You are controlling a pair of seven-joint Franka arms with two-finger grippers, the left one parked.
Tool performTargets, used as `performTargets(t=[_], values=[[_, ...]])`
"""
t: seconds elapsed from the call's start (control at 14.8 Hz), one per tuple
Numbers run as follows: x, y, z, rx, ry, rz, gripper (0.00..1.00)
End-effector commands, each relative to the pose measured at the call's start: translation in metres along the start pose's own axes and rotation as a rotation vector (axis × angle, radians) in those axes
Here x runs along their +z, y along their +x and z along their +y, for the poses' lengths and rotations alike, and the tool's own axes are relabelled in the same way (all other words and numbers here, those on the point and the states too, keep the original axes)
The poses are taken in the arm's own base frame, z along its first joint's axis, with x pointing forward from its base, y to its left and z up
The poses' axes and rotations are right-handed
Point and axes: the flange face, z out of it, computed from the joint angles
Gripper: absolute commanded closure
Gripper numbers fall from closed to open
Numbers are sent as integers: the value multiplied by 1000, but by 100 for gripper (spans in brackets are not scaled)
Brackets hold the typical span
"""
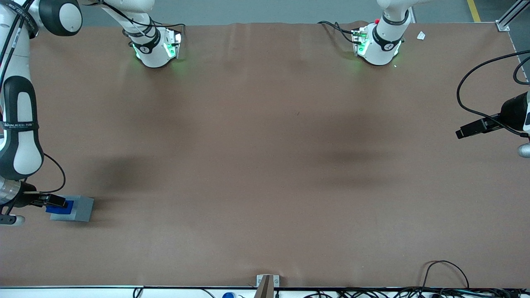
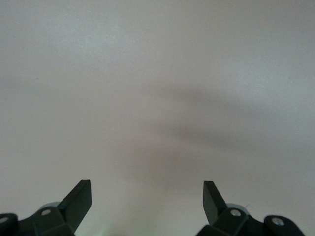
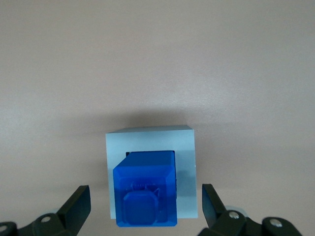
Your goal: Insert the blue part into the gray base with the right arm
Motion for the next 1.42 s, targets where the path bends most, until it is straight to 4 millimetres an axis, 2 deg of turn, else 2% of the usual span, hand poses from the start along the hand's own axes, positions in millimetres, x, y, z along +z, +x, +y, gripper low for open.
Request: performTargets(t=[0.0,0.13,0.34,0.54,0.67,0.81,0.94,1.21,1.35], values=[[-24,-3,-6,-8,43,-10,0],[-49,-4,-15,-20,54,-23,0],[-87,-6,-38,-46,66,-36,0],[-129,-21,-59,-70,78,-42,0],[-162,-38,-75,-89,80,-39,0],[-187,-54,-82,-81,90,-60,0],[-216,-68,-102,-72,91,-87,0],[-264,-121,-140,-51,28,-101,0],[-289,-140,-158,-48,6,-122,0]])
